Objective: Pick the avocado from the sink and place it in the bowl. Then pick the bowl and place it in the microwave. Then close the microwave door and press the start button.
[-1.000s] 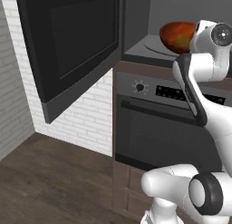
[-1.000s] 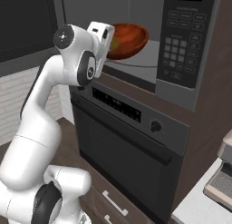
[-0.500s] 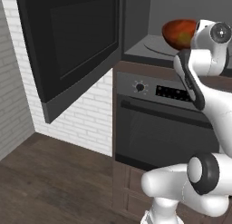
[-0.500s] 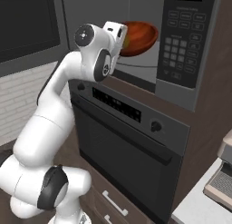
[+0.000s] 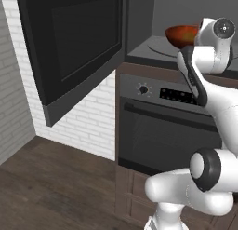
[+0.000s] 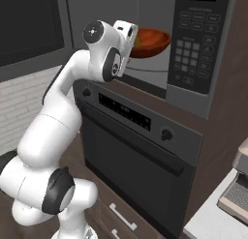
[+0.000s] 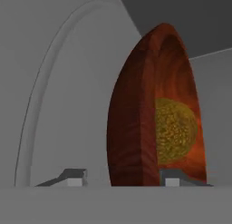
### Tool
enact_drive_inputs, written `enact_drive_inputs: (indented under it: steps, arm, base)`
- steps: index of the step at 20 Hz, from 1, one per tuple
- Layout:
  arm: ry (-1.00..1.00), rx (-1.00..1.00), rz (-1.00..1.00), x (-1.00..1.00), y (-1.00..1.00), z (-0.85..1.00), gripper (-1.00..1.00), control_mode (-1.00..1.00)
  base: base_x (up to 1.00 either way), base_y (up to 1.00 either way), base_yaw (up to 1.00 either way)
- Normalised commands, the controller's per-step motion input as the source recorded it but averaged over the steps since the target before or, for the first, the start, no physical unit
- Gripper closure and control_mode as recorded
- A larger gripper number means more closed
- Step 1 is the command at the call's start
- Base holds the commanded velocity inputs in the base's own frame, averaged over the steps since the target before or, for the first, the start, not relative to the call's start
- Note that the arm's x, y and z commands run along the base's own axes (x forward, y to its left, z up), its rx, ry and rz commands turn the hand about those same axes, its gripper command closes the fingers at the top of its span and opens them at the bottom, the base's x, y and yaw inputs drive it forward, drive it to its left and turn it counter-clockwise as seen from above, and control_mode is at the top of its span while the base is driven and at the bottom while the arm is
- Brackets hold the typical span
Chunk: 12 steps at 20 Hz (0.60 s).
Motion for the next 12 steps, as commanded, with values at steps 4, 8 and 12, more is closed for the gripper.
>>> enact_drive_inputs:
  steps: [4, 8, 12]
  arm:
    - [-0.20, -0.02, 0.00, -0.05, 0.06, 0.00, -1.00, -1.00]
    - [-0.31, 0.00, 0.00, -0.46, 0.22, 0.00, -1.00, -1.00]
    - [-0.13, 0.00, 0.00, -0.46, 0.25, 0.00, -1.00, -1.00]
  base:
    - [0.00, 0.00, 0.00]
    - [0.00, 0.00, 0.00]
    - [0.00, 0.00, 0.00]
